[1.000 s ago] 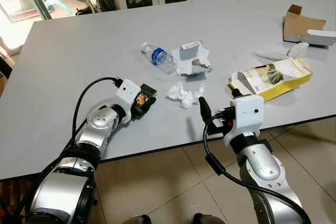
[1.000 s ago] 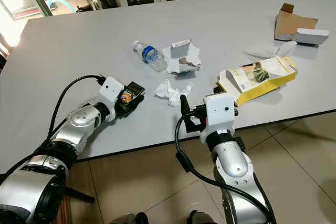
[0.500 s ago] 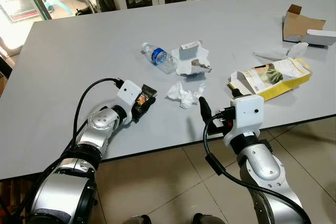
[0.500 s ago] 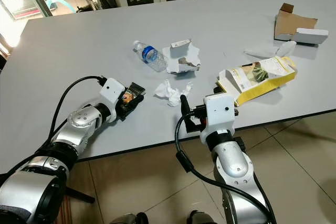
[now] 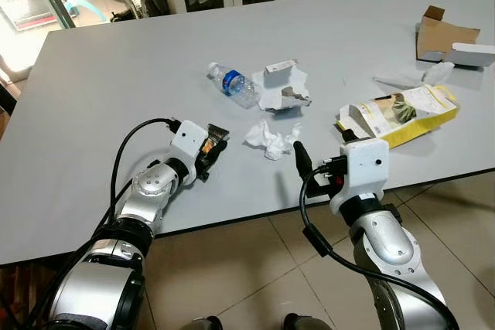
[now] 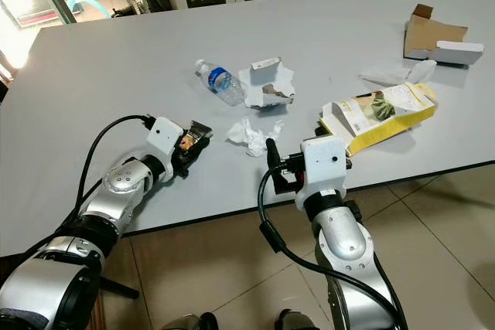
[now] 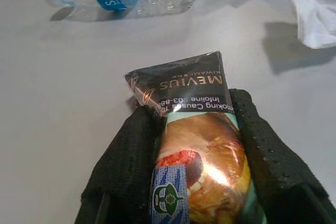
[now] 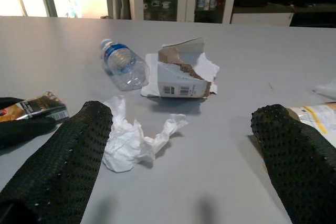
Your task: Picking trash to rubbish bin
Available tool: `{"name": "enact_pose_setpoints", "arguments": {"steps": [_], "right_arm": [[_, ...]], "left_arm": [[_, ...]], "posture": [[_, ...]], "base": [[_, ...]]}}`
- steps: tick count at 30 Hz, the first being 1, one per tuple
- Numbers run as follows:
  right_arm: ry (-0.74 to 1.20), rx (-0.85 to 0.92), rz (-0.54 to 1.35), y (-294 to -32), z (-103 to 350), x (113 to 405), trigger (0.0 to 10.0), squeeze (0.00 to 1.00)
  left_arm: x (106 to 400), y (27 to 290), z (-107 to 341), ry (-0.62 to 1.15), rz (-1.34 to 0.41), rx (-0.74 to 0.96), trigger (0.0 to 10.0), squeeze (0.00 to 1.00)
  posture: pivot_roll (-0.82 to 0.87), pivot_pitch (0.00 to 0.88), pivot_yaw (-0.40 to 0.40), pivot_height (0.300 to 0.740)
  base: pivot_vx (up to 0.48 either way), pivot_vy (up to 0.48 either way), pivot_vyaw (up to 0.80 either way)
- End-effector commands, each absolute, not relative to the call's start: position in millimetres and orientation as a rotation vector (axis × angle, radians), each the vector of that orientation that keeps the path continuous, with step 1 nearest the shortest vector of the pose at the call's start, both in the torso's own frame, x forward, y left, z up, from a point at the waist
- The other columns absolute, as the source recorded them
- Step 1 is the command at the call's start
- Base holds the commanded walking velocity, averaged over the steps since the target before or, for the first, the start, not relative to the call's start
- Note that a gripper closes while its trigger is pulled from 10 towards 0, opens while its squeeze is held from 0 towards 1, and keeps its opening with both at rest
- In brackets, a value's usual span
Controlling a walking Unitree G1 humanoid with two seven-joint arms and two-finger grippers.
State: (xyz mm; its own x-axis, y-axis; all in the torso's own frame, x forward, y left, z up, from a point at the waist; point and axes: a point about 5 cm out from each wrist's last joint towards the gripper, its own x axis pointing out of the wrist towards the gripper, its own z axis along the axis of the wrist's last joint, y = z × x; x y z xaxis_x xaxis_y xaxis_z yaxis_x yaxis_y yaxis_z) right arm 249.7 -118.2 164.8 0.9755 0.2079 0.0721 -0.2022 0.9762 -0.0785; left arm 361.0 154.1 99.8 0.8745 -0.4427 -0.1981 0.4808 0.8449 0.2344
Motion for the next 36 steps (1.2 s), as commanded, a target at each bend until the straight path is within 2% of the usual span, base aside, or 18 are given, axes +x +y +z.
{"name": "enact_pose_setpoints", "arguments": {"steps": [1, 7, 8, 9, 11, 13, 15, 16, 17, 18, 20, 21, 31, 36], "right_arm": [[-0.091, -0.075, 0.201, -119, 167, 249, 10.0, 0.0], [-0.09, -0.072, 0.198, -119, 166, 249, 10.0, 0.0], [-0.09, -0.072, 0.198, -119, 166, 249, 10.0, 0.0], [-0.089, -0.071, 0.197, -119, 166, 249, 10.0, 0.0], [-0.09, -0.07, 0.197, -118, 166, 249, 10.0, 0.0], [-0.09, -0.07, 0.197, -118, 166, 250, 10.0, 0.0], [-0.091, -0.071, 0.197, -118, 166, 250, 10.0, 0.0], [-0.091, -0.071, 0.197, -118, 166, 250, 10.0, 0.0], [-0.092, -0.071, 0.195, -119, 166, 251, 10.0, 0.0], [-0.093, -0.071, 0.193, -119, 166, 251, 10.0, 0.0], [-0.098, -0.07, 0.181, -120, 166, 252, 10.0, 0.0], [-0.101, -0.068, 0.173, -121, 167, 252, 10.0, 0.0], [-0.124, -0.053, 0.11, -128, 169, 256, 10.0, 0.0], [-0.127, -0.05, 0.11, -128, 169, 258, 10.0, 0.0]], "left_arm": [[347, 165, 70, 0.276, -0.451, 0.247, 0.0, 0.0], [349, 165, 76, 0.229, -0.406, 0.193, 0.0, 0.0], [349, 165, 76, 0.224, -0.402, 0.197, 0.8, 0.0], [349, 164, 76, 0.217, -0.399, 0.196, 1.2, 0.0], [349, 162, 77, 0.203, -0.385, 0.184, 1.1, 0.0], [350, 162, 78, 0.198, -0.384, 0.188, 1.8, 0.0], [350, 161, 79, 0.185, -0.378, 0.189, 3.3, 0.0], [350, 161, 79, 0.185, -0.378, 0.189, 3.3, 0.0], [350, 161, 81, 0.174, -0.369, 0.184, 7.0, 0.0], [351, 161, 82, 0.166, -0.364, 0.185, 8.9, 0.0], [351, 162, 85, 0.15, -0.352, 0.184, 9.3, 0.0], [351, 162, 86, 0.138, -0.346, 0.18, 10.0, 0.0], [339, 171, 116, -0.094, -0.218, 0.146, 10.0, 0.0], [328, 170, 122, -0.139, -0.231, 0.143, 10.0, 0.0]], "posture": [[-0.13, 0.146, 0.053, 0.74], [-0.13, 0.144, 0.054, 0.74], [-0.13, 0.143, 0.056, 0.74], [-0.13, 0.143, 0.056, 0.74], [-0.13, 0.142, 0.055, 0.74], [-0.13, 0.142, 0.055, 0.74], [-0.13, 0.14, 0.055, 0.74], [-0.13, 0.14, 0.055, 0.74], [-0.13, 0.14, 0.055, 0.74], [-0.13, 0.14, 0.055, 0.74], [-0.12, 0.138, 0.056, 0.74], [-0.12, 0.138, 0.056, 0.74], [-0.11, 0.131, 0.058, 0.74], [-0.09, 0.126, 0.055, 0.74]], "base": [[0.0, 0.0, 0.0], [0.0, 0.0, 0.0], [0.0, 0.0, 0.0], [0.0, 0.0, 0.0], [0.0, 0.0, 0.0], [0.0, 0.0, 0.0], [0.0, 0.0, 0.0], [0.0, 0.0, 0.0], [0.0, 0.0, 0.0], [0.0, 0.0, 0.0], [0.0, 0.0, 0.0], [0.0, 0.0, 0.0], [0.0, 0.0, 0.0], [0.0, 0.0, 0.0]]}}
